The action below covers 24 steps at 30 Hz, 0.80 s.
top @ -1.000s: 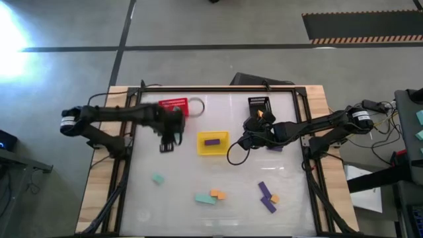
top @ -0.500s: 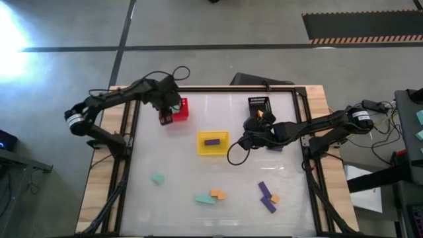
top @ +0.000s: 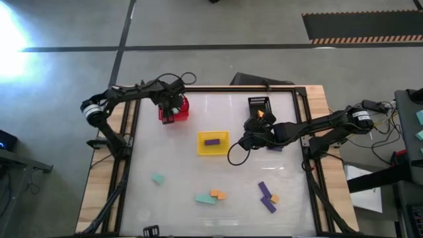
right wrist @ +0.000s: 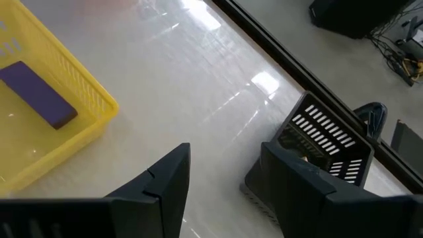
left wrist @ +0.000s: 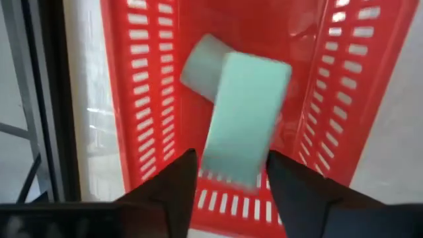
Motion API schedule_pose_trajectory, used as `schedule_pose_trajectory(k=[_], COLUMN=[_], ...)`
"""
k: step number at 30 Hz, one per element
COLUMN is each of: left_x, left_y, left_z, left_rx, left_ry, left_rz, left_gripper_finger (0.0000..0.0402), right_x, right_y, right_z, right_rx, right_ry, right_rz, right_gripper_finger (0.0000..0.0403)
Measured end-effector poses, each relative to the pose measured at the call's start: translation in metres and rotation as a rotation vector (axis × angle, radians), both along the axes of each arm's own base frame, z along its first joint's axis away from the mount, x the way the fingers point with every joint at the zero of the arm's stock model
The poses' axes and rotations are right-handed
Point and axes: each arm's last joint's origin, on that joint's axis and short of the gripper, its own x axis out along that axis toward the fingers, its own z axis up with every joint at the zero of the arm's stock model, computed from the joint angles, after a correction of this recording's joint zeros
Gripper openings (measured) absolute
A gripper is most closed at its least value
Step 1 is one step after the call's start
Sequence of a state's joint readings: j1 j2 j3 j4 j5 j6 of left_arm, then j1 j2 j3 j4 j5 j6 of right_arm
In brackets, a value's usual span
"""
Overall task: Sort & place blocks by color
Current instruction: Put the light blue block into the red bin, then put the violet block into the yellow bin
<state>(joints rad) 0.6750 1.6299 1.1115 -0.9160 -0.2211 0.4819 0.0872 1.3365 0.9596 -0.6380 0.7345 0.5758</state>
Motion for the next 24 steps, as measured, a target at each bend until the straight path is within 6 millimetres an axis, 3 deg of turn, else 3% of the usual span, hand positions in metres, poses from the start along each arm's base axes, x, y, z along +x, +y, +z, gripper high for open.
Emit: schedule_pose_trajectory(k=[7, 12, 19, 24], left_x=[-0.002, -0.005, 0.001, 0.004], left_y=[-0.002, -0.02, -0.083, -0.133], left_z=[0.011, 0.033, 0.071, 0.079], left_rx=[0.029, 0.061, 0.104, 0.089], left_ry=[-0.037, -0.119, -0.472, -0.784], left_rz=[-0.001, 0.061, 0.052, -0.038], left_gripper_finger=[0.0196, 0.0198, 0.0199, 0.02], right_x=[0.0, 0.0, 0.004, 0.007], right_y=[0.0, 0.001, 0.012, 0.034], right_z=[0.0, -0.001, -0.001, -0.001], right_rx=[0.001, 0.034, 0.179, 0.304], right_ry=[0.0, 0.001, -0.024, -0.048], right_rz=[0.0, 0.014, 0.11, 0.25], right_gripper_finger=[0.0173, 0.0173, 0.0173, 0.0173])
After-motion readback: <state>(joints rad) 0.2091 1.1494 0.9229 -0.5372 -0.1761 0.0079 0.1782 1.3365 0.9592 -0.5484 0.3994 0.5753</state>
